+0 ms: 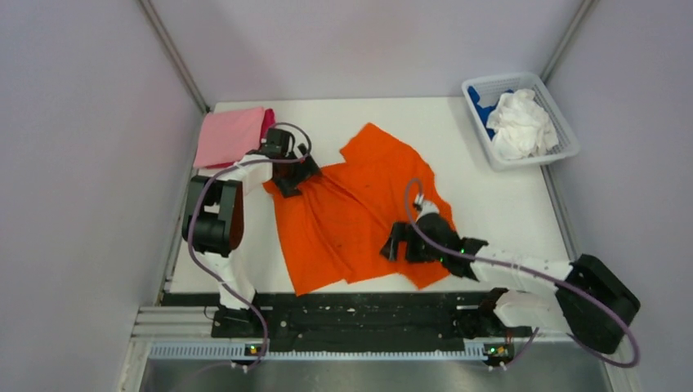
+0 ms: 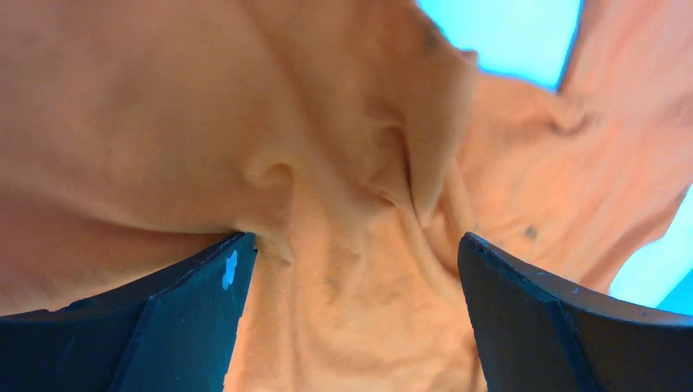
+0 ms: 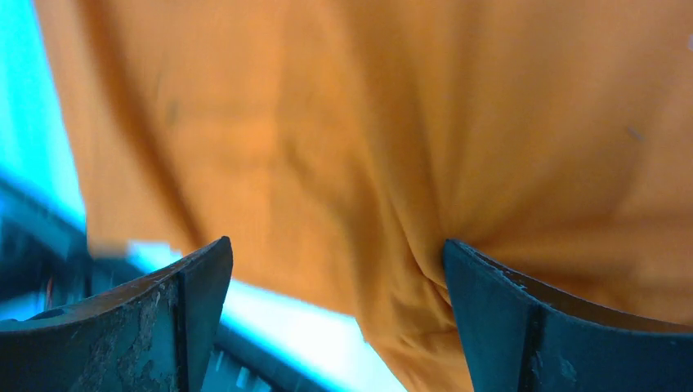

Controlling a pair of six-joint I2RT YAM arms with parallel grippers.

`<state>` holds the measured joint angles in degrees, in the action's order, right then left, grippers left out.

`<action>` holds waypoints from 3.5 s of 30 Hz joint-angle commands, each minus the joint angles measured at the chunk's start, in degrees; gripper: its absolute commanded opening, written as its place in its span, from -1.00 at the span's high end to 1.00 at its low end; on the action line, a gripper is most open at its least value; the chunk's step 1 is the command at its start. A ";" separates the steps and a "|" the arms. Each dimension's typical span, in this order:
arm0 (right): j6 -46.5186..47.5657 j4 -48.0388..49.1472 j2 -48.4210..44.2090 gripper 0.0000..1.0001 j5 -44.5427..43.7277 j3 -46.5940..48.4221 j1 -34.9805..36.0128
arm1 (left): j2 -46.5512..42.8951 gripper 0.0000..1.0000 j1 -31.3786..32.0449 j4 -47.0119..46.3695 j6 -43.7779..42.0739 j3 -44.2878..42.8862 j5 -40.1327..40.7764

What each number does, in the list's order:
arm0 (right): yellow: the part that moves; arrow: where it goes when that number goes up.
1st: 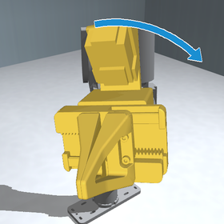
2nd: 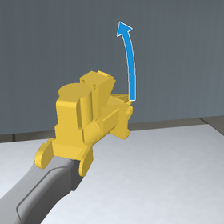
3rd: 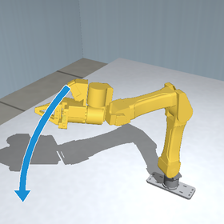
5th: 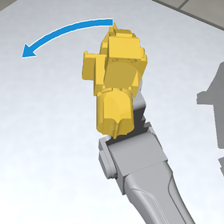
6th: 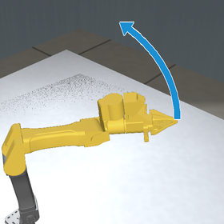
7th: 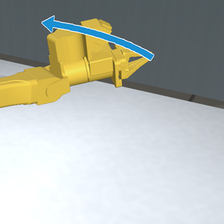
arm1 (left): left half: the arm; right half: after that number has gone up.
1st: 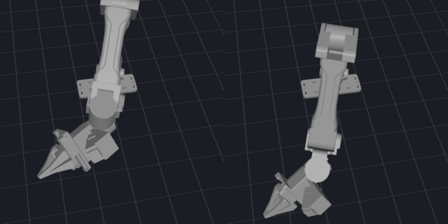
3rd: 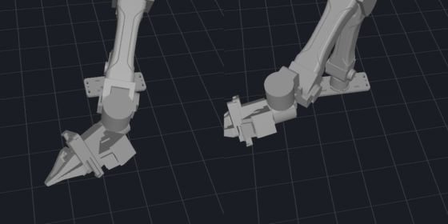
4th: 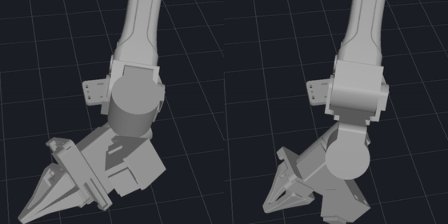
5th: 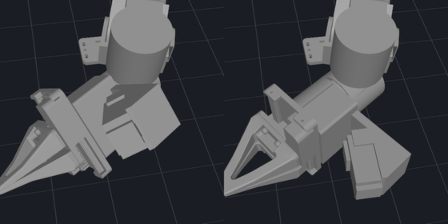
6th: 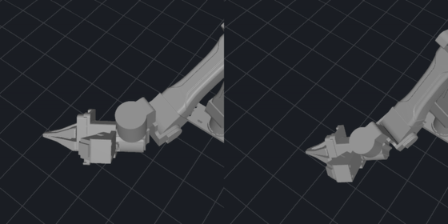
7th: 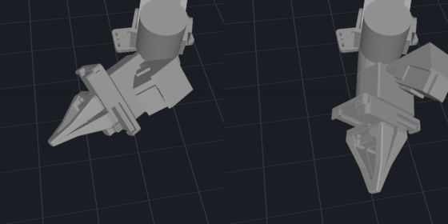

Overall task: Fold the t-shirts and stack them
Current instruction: Flatten out the tshirt, then grab the side of the flattened tshirt closest away from the robot with both arms

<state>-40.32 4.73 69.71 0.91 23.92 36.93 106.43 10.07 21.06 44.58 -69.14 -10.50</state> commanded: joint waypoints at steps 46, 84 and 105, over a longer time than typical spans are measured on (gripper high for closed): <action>15.61 -10.43 41.70 -0.97 3.02 44.41 -27.55 | 19.88 -0.97 -0.75 11.70 -10.90 -25.07 4.08; 8.79 -20.09 -13.86 -0.97 -4.55 7.59 -26.86 | -35.16 -0.76 -1.28 15.22 -5.54 24.89 13.92; 10.28 -33.05 -26.78 -0.97 -4.71 4.39 -26.87 | -26.82 0.14 -1.28 8.62 -1.60 27.37 16.70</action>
<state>-30.20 -26.72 43.72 -4.43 27.03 9.96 78.37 8.67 32.51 42.06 -40.12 4.29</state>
